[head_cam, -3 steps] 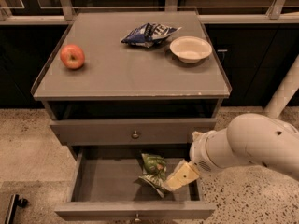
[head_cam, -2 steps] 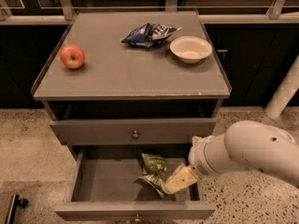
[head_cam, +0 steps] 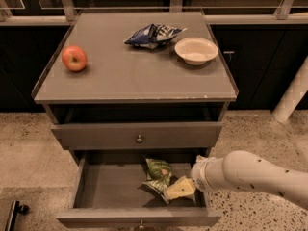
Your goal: Pick green jalapeno chip bag from middle drawer and place on counter
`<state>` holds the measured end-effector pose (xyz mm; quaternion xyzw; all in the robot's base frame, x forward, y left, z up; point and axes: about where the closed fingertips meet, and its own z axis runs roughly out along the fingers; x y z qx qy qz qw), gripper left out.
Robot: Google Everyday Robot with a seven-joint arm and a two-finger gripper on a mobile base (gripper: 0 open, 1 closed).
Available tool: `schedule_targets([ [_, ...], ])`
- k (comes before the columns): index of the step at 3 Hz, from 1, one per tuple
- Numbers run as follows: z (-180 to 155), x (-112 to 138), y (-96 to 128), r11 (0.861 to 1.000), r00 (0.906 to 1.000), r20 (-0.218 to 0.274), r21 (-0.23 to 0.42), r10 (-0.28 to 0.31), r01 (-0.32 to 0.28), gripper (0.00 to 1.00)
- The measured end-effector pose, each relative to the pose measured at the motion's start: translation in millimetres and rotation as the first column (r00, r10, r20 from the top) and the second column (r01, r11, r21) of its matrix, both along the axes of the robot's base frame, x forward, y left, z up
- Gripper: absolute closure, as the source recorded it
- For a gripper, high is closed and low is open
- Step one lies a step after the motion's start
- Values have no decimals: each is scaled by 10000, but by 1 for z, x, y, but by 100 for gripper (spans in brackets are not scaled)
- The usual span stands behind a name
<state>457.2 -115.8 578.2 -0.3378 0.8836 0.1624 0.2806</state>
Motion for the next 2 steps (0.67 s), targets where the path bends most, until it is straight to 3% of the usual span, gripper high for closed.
schedule_targets([
  [1, -3, 0, 1, 10000, 10000, -42, 27, -3, 3, 0],
  [2, -15, 8, 1, 9982, 9994, -120, 497, -329, 335, 0],
])
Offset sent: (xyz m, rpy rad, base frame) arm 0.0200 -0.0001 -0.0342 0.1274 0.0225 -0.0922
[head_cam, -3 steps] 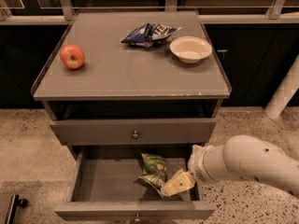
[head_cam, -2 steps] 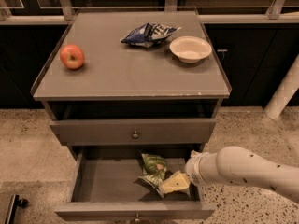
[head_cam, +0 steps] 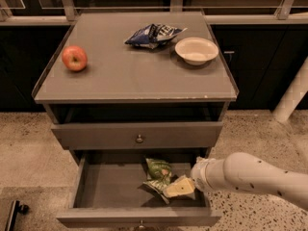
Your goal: Pick green jalapeno chip bag from middle drawer and place on counter
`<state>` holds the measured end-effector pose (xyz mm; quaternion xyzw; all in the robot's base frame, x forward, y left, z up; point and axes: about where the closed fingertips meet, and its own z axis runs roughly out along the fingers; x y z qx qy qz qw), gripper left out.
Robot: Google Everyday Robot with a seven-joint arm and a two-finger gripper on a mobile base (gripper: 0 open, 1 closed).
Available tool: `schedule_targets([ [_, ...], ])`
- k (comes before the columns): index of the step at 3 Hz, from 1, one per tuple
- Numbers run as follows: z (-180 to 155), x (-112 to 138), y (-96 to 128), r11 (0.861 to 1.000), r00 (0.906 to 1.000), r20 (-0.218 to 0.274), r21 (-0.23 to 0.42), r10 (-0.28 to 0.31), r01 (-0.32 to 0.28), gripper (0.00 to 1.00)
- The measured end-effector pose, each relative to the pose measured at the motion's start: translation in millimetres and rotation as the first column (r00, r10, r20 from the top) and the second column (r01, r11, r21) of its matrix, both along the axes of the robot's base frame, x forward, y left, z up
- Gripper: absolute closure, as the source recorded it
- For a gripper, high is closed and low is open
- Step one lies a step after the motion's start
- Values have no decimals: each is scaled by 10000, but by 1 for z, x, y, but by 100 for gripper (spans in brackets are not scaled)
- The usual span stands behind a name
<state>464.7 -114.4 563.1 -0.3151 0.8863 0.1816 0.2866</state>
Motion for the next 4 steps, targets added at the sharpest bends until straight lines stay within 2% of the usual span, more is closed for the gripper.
schedule_targets([
  [1, -18, 13, 15, 9982, 9999, 91, 589, -80, 74, 0],
  [2, -57, 24, 46, 9985, 9985, 527, 525, -152, 124, 0],
  [3, -57, 29, 50, 9986, 9974, 697, 513, -169, 133, 0],
  [4, -86, 30, 47, 9971, 9977, 307, 487, -600, 584, 0],
])
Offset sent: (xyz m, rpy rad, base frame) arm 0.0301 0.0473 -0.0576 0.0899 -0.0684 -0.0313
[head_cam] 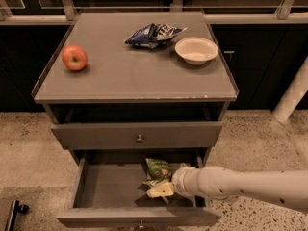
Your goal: Pick green jalapeno chip bag from middle drawer and place on counter
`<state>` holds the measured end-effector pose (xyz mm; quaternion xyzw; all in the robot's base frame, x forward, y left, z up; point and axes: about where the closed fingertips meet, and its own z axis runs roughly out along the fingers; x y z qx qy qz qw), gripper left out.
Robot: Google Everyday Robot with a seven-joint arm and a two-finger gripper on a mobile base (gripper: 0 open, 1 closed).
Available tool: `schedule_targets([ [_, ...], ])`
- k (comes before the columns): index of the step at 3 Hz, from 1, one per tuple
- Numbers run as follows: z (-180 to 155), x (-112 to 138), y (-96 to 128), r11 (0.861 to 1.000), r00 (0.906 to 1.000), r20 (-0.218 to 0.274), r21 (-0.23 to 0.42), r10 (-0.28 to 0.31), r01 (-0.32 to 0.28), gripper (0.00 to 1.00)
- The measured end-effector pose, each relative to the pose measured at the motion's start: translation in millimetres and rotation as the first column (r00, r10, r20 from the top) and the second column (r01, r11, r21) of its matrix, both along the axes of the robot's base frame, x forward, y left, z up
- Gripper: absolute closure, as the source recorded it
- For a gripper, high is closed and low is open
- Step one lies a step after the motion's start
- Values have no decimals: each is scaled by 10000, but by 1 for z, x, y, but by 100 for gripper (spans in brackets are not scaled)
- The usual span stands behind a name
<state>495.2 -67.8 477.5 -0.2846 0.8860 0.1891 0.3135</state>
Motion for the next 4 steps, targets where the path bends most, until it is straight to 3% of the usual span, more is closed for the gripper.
schedule_targets([
  [2, -40, 24, 4, 9991, 9985, 376, 82, -410, 407, 0],
  [4, -74, 34, 36, 9982, 9987, 303, 463, -405, 391, 0],
])
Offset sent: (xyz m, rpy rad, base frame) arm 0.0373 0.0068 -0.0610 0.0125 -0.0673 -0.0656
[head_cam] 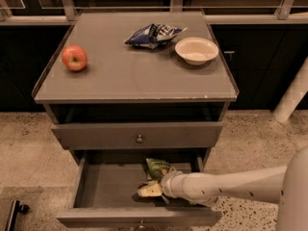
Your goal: Pick green jalapeno chip bag from middle drawer and place on counter
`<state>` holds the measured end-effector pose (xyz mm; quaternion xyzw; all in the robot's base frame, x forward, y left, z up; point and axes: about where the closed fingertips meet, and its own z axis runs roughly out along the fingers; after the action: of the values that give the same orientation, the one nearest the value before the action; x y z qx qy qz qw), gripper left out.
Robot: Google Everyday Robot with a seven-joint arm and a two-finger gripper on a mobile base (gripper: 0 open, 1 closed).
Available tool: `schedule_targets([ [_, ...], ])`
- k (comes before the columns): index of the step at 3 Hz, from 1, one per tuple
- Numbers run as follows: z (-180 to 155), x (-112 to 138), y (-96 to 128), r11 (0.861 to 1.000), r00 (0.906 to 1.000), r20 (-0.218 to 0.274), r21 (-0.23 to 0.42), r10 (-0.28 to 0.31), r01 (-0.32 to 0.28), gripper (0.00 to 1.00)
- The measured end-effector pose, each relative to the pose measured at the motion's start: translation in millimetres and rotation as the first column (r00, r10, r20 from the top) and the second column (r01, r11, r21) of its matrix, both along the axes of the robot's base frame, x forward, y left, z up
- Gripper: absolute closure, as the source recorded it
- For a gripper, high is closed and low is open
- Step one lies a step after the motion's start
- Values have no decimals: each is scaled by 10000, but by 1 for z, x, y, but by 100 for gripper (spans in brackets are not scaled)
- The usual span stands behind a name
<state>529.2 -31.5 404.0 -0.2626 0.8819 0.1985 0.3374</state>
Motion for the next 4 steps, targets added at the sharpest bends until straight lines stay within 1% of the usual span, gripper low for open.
schedule_targets([
  [1, -2, -1, 0, 10000, 10000, -28, 11, -1, 1, 18],
  [4, -2, -1, 1, 10000, 10000, -28, 12, 0, 0, 88],
])
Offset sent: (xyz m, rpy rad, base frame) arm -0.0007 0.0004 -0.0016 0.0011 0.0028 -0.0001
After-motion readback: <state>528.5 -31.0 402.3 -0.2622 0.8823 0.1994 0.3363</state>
